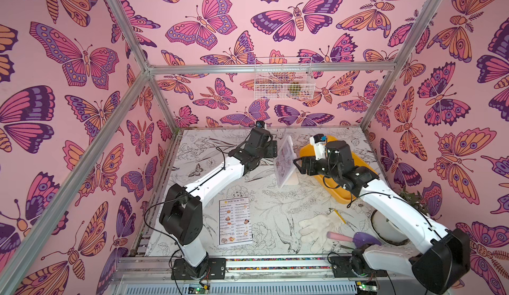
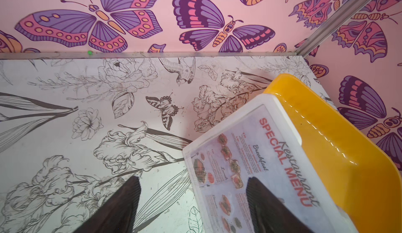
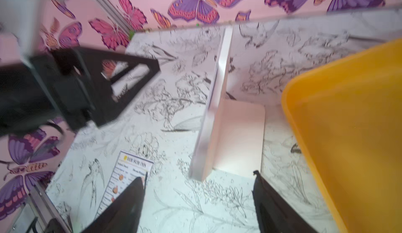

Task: Replace the menus in the menu holders
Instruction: Adjust the menu holder at the center of the board.

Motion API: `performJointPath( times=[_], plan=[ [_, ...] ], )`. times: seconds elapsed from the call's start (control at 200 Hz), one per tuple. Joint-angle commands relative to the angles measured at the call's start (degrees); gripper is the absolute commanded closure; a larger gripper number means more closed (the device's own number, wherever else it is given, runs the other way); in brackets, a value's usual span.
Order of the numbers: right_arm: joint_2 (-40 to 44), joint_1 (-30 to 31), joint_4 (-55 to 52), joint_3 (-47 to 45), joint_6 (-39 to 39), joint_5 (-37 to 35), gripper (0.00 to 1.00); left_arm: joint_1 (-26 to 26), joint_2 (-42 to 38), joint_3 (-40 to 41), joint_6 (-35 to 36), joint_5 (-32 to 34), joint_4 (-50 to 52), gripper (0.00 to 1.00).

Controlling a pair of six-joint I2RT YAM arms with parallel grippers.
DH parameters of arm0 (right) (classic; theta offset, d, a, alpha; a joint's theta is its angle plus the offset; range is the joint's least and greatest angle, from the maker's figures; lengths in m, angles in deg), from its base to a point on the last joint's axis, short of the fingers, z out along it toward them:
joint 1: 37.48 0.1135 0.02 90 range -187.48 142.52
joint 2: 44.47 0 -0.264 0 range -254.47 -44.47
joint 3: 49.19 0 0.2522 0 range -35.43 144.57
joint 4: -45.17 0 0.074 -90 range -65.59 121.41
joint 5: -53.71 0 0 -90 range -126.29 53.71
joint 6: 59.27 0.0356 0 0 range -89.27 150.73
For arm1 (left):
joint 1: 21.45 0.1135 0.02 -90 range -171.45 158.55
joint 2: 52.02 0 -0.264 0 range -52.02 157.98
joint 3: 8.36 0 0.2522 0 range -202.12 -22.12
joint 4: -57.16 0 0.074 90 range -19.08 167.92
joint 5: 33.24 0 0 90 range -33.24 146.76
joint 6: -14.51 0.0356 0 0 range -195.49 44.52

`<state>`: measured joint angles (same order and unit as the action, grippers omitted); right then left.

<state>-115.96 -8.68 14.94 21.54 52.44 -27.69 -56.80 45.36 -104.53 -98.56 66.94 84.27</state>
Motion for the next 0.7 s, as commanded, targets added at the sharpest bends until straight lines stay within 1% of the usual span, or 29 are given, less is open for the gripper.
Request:
performJointPath(
  times=[0.0,0.1,0.22,0.326,0.381,0.531,0.691],
  plan=[
    [-0.34,2.48,2.65,-3.2,2.31,-5.47,0.19,0.64,-1.72,1.86,0.48,1.84,2.04,0.16],
    [-1.27,3.87,6.1,-5.32,4.91,-8.16,0.19,0.94,-2.55,2.45,0.48,2.21,2.21,0.14],
    [-2.4,3.9,10.65,-7.39,7.89,-12.02,0.18,1.03,-3.07,2.91,0.58,2.13,2.21,0.14],
    [-3.89,3.68,15.01,-8.4,8.88,-15.36,0.19,1.01,-3.22,2.89,0.66,2.0,2.08,0.15],
    [-5.1,3.63,16.24,-8.05,8.86,-15.88,0.2,0.99,-3.13,2.75,0.75,1.87,2.09,0.15],
    [-7.21,3.07,15.57,-6.44,9.21,-17.99,0.22,1.07,-3.25,2.7,0.92,2.12,2.07,0.16],
    [-9.59,-0.53,16.86,-6.43,8.66,-16.76,0.25,0.99,-3.01,2.43,1.1,2.14,1.95,0.16]
  ],
)
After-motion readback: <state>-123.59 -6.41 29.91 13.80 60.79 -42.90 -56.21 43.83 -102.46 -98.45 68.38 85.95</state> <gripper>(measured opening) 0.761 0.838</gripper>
